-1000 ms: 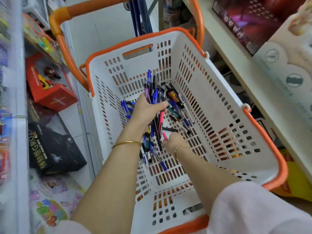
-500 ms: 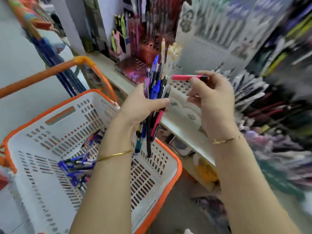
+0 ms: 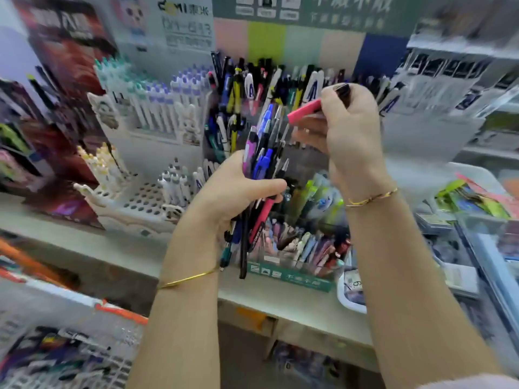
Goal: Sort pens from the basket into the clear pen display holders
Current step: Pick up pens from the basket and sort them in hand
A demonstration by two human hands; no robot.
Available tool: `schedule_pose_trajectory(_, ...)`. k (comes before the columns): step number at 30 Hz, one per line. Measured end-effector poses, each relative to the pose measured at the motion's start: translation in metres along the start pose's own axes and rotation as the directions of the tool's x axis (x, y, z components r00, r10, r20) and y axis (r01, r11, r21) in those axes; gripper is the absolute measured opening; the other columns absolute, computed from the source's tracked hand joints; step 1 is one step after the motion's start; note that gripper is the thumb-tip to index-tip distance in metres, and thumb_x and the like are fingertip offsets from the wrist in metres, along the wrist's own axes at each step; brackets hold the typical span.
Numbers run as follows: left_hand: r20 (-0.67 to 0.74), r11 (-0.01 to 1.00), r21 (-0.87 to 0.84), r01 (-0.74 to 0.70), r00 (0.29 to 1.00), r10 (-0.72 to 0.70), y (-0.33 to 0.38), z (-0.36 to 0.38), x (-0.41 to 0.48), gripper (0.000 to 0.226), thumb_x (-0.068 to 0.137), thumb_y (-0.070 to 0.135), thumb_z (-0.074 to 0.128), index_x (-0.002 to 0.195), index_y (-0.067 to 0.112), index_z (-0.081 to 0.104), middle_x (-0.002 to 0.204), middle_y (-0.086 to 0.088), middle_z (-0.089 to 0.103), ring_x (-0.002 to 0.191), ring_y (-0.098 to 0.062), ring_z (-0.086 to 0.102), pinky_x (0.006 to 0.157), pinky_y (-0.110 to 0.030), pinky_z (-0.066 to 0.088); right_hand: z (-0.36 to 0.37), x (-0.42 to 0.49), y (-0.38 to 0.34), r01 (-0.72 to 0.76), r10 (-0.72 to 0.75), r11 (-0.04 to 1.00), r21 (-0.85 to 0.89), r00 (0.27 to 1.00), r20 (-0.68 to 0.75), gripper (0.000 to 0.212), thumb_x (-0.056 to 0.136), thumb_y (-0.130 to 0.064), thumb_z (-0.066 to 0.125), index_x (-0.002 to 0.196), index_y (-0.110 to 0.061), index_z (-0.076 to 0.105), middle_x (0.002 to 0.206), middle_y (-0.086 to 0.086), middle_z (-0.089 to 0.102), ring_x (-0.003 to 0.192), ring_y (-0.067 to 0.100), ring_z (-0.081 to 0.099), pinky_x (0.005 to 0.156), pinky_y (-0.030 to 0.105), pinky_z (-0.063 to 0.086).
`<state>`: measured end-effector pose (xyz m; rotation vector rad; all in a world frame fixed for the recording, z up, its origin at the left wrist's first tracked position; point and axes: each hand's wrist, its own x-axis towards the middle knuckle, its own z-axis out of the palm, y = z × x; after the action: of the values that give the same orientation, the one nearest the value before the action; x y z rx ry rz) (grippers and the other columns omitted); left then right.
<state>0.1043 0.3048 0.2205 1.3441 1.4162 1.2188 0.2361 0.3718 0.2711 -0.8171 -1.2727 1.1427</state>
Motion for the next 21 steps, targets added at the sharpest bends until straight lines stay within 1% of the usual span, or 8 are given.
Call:
schedule_pose_trajectory(3,0.026,1.0,-0.018,0.023,0.999,-0.022,0.004,0.009,0.015,0.031,0.08,0.003,0.074,0.107,0.004,0.058,0.083,-0.007,0.072,0.075,-0.019,0.073,0.075,-0.034,0.058,-0.011,0.01,-0.001,-0.04,0.039,0.999,-0.018,0.999,-0.015,0.009,0.103,-0.013,0.037,0.102,-0.006,0.043,0.08,0.01,0.058,0.068,0.021,0.069,0.062,0.038,0.059)
schedule_pose_trajectory(5,0.057,1.0,0.002,0.02,0.998,-0.02,0.005,0.01,0.025,0.027,0.08,0.003,0.074,0.102,0.008,0.059,0.079,-0.003,0.072,0.074,-0.018,0.073,0.073,-0.032,0.057,-0.012,0.017,0.0,-0.046,0.045,0.999,-0.026,0.999,-0.023,0.011,0.103,-0.014,0.036,0.1,-0.006,0.042,0.075,0.008,0.057,0.066,0.022,0.069,0.061,0.038,0.059)
schedule_pose_trajectory(7,0.087,1.0,0.019,0.011,0.996,-0.012,0.006,0.008,0.034,0.021,0.081,0.002,0.073,0.095,0.01,0.06,0.078,-0.004,0.071,0.072,-0.017,0.072,0.069,-0.028,0.057,-0.013,0.023,0.001,-0.051,0.05,0.997,-0.05,0.998,-0.03,0.012,0.104,-0.015,0.035,0.1,-0.006,0.042,0.072,0.008,0.057,0.066,0.023,0.069,0.062,0.04,0.059)
schedule_pose_trajectory(10,0.126,0.999,0.047,-0.005,0.992,0.0,0.005,0.002,0.047,0.024,0.082,0.003,0.072,0.102,0.007,0.06,0.088,-0.009,0.073,0.074,-0.016,0.072,0.073,-0.03,0.057,-0.01,0.031,0.003,-0.055,0.054,0.994,-0.096,0.998,-0.02,0.012,0.104,-0.015,0.035,0.101,-0.006,0.042,0.067,0.005,0.058,0.061,0.02,0.067,0.063,0.042,0.058)
schedule_pose_trajectory(12,0.151,0.998,0.07,-0.006,0.989,-0.004,0.003,-0.001,0.055,0.029,0.082,0.006,0.073,0.107,0.007,0.058,0.092,-0.009,0.073,0.077,-0.017,0.073,0.078,-0.033,0.057,-0.009,0.036,0.004,-0.06,0.059,0.99,-0.128,0.998,-0.009,0.012,0.104,-0.015,0.035,0.104,-0.006,0.043,0.07,0.006,0.056,0.059,0.018,0.067,0.063,0.042,0.058)
schedule_pose_trajectory(16,0.204,0.997,0.081,-0.013,0.979,-0.003,0.001,0.0,0.064,0.028,0.083,0.006,0.072,0.107,0.006,0.058,0.088,-0.009,0.073,0.076,-0.018,0.073,0.073,-0.028,0.056,-0.013,0.043,0.006,-0.051,0.045,0.991,-0.126,0.998,-0.051,0.01,0.104,-0.013,0.035,0.102,-0.006,0.042,0.072,0.008,0.055,0.057,0.017,0.065,0.056,0.036,0.059)
schedule_pose_trajectory(19,0.215,0.999,0.044,-0.022,0.976,0.012,0.002,0.005,0.068,0.025,0.083,0.004,0.072,0.103,0.009,0.058,0.088,-0.01,0.072,0.075,-0.018,0.073,0.067,-0.023,0.056,-0.016,0.048,0.009,-0.048,0.04,0.995,-0.087,0.995,-0.097,0.01,0.104,-0.012,0.035,0.099,-0.006,0.042,0.07,0.007,0.055,0.058,0.018,0.067,0.055,0.035,0.059)
schedule_pose_trajectory(21,0.231,0.999,0.043,-0.024,0.973,0.014,0.004,0.009,0.069,0.023,0.083,0.005,0.072,0.099,0.013,0.058,0.086,-0.008,0.072,0.075,-0.017,0.073,0.067,-0.021,0.055,-0.02,0.053,0.009,-0.04,0.031,0.997,-0.062,0.989,-0.143,0.011,0.103,-0.013,0.035,0.096,-0.008,0.042,0.071,0.007,0.054,0.063,0.021,0.068,0.056,0.035,0.059)
